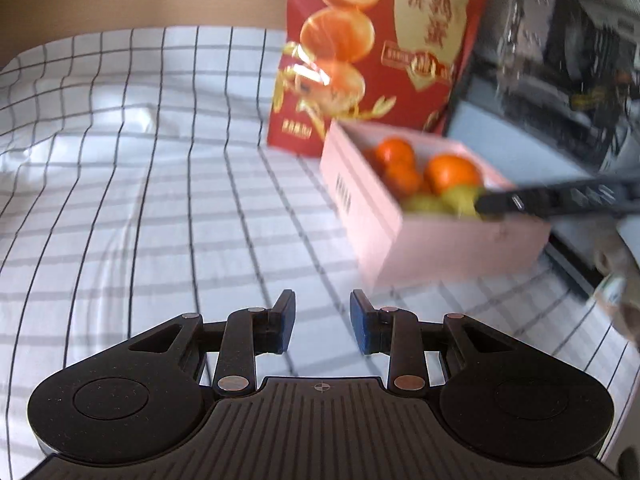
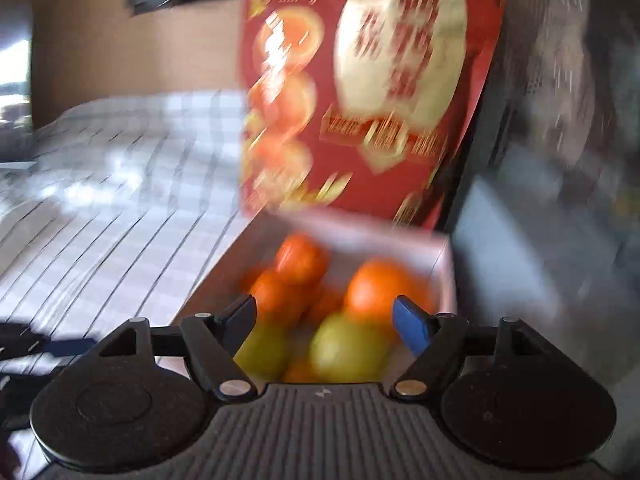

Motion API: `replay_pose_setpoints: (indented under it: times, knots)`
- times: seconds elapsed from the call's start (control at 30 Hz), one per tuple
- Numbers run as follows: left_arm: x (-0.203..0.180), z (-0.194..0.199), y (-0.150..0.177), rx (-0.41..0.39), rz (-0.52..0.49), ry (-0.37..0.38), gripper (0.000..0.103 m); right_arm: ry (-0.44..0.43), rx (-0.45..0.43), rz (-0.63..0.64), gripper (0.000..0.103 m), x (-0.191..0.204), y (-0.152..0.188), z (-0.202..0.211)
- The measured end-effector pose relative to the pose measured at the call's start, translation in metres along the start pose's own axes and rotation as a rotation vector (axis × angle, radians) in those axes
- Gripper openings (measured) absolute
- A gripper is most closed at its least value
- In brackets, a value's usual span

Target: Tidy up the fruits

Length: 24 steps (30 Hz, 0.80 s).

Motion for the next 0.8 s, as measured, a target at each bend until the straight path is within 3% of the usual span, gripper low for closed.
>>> replay_pose_setpoints:
  times: [0.07, 0.1, 0.17, 0.27, 0.33, 0.47, 0.63, 0.7, 0.8]
  knots:
    - [-0.005, -0.002, 0.011, 0.011, -0.014, -0.014, 0.034, -0.089, 0.029, -0.024, 0.078, -0.004, 0.028, 0.000]
    - [-0.009, -0.004, 0.014, 0.021, -0.024, -0.015, 0.034, -0.039, -0.043, -0.004, 0.088, -0.001, 0.040, 0.006]
    - [-0.015, -0.005, 0.019, 0.010, -0.041, -0.039, 0.036, 0.048, -0.042, 0.040, 0.089, 0.007, 0.055, 0.004]
    - [-0.020, -0.006, 0.020, -0.006, -0.040, -0.065, 0.036, -0.036, 0.008, 0.062, 0.089, 0.014, 0.071, 0.000]
    - [-0.022, -0.007, 0.020, -0.022, -0.017, -0.076, 0.036, -0.042, 0.057, 0.042, 0.089, 0.014, 0.078, -0.011]
    - [-0.029, -0.010, 0.018, -0.034, 0.015, -0.118, 0.041, -0.045, 0.120, -0.028, 0.091, 0.011, 0.082, -0.036]
    - [-0.035, -0.015, 0.014, -0.034, 0.024, -0.128, 0.042, -0.003, 0.095, -0.063, 0.096, 0.013, 0.077, -0.045]
    - [-0.035, -0.015, 0.014, -0.035, 0.027, -0.126, 0.042, 0.022, 0.095, -0.090, 0.103, 0.014, 0.075, -0.051]
    - [-0.033, -0.015, 0.014, -0.037, 0.034, -0.119, 0.042, 0.034, 0.086, -0.107, 0.103, 0.011, 0.076, -0.052]
Point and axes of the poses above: each gripper's, at about its wrist camera, not at the fingertips, and z roughly against the way its jaws point, x to its left, y to its underside, the point moved 2 cm from there along -z, roughly the way its jaws point, and after that the axes turned 14 degrees about x, right-handed, at the moved point
